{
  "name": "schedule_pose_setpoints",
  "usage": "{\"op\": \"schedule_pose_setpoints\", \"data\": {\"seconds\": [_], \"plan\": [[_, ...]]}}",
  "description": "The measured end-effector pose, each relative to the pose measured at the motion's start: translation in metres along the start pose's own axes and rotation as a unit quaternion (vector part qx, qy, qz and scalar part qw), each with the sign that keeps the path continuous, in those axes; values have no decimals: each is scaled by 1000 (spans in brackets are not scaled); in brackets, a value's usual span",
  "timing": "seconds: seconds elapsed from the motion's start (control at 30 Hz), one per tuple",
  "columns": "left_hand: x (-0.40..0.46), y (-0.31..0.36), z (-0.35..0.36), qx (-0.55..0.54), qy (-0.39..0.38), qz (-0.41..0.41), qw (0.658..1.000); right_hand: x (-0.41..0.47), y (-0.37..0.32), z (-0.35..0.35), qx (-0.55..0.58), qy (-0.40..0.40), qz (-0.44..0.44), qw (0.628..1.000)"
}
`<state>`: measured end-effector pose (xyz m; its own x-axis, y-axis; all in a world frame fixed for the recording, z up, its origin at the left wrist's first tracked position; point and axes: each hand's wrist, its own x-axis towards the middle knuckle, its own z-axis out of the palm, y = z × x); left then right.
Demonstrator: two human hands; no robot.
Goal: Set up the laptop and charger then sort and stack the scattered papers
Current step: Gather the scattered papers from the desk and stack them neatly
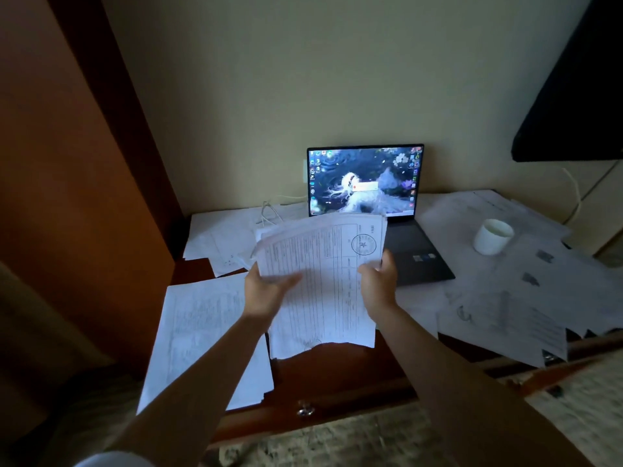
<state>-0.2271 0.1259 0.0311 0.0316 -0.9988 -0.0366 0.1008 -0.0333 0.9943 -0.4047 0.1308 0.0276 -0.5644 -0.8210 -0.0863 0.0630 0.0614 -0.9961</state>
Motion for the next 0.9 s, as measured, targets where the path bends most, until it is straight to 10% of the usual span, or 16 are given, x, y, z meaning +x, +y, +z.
{"op": "schedule_pose_setpoints", "data": {"seconds": [0.6,0.9], "plan": [[-8,-35,27,67,129,-155,977,-8,44,-1,-220,-64,-42,972],[5,-55,-93,199,197,-175,944,-28,66,83,-245,-212,7,946]]}}
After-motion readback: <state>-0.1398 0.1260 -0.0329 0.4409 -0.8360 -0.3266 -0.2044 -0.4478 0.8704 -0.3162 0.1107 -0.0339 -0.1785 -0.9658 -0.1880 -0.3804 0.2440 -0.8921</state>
